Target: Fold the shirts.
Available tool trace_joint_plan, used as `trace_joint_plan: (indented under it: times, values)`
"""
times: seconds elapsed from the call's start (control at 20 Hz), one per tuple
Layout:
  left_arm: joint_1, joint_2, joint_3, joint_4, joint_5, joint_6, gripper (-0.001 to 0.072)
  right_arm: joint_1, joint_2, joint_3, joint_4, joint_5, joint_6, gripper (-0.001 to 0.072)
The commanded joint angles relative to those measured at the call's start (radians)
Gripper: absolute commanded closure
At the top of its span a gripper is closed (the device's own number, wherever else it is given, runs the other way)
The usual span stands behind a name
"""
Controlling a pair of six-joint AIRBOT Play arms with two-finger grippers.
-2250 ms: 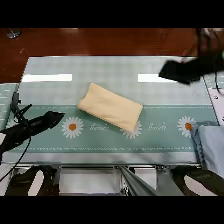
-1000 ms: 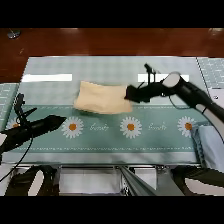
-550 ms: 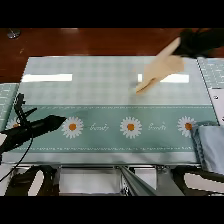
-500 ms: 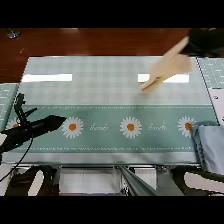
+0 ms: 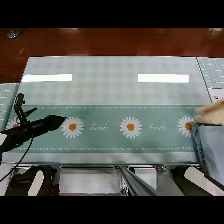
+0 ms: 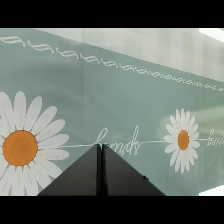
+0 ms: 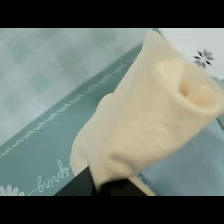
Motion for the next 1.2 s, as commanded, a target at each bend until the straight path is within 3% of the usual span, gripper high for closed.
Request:
trace_joint_plan:
  times: [0.0, 0.15, 0.25, 0.3, 0.35, 0.4, 0.55, 0.65, 0.75, 0.8, 0.85, 0.95, 1.05, 1.15]
  values:
    - [0.001, 0.0, 0.0, 0.0, 0.03, 0.022, 0.0676, -0.199, 0.204, -0.229, -0.156, 0.022, -0.036, 0.0692]
    - [0.001, 0.0, 0.0, 0.0, 0.083, 0.024, 0.0676, -0.307, 0.371, -0.445, -0.315, 0.021, -0.009, 0.0691]
    - [0.001, 0.0, 0.0, 0.0, 0.106, 0.024, 0.0676, -0.34, 0.496, -0.611, -0.507, 0.019, 0.077, 0.0667]
    - [0.001, 0.0, 0.0, 0.0, 0.116, 0.025, 0.0676, -0.342, 0.537, -0.685, -0.558, 0.015, 0.123, 0.0437]
    - [0.002, 0.0, 0.0, 0.0, 0.142, 0.06, 0.0676, -0.341, 0.545, -0.726, -0.526, -0.008, 0.12, 0.01]
    - [0.006, 0.0, 0.002, 0.007, 0.174, 0.105, 0.0676, -0.341, 0.517, -0.723, -0.446, -0.038, 0.077, 0.0085]
    - [0.055, -0.005, 0.08, 0.008, 0.231, 0.114, 0.0677, -0.341, 0.332, -0.547, -0.197, -0.092, 0.012, 0.0106]
    - [0.08, -0.055, 0.223, 0.008, 0.219, 0.094, 0.0677, -0.305, 0.2, -0.356, 0.001, -0.119, 0.003, 0.04]
    - [0.066, -0.161, 0.425, 0.008, 0.159, 0.094, 0.0678, -0.161, 0.089, -0.182, 0.177, -0.198, -0.016, 0.064]
    - [0.035, -0.232, 0.549, 0.009, 0.115, 0.094, 0.0679, -0.036, 0.041, -0.114, 0.254, -0.275, -0.046, 0.0692]
    - [-0.015, -0.298, 0.661, 0.009, 0.093, 0.094, 0.0679, 0.117, 0.004, -0.084, 0.284, -0.373, -0.081, 0.0691]
    - [-0.168, -0.42, 0.827, 0.035, 0.13, 0.06, 0.068, 0.437, -0.077, -0.093, 0.2, -0.502, -0.113, 0.0691]
    - [-0.335, -0.511, 0.88, 0.278, 0.109, -0.127, 0.068, 0.709, -0.186, -0.129, 0.044, -0.511, -0.111, 0.0691]
    - [-0.462, -0.599, 0.87, 0.698, -0.034, -0.394, 0.0678, 0.879, -0.286, -0.19, -0.173, -0.497, 0.0, 0.0692]
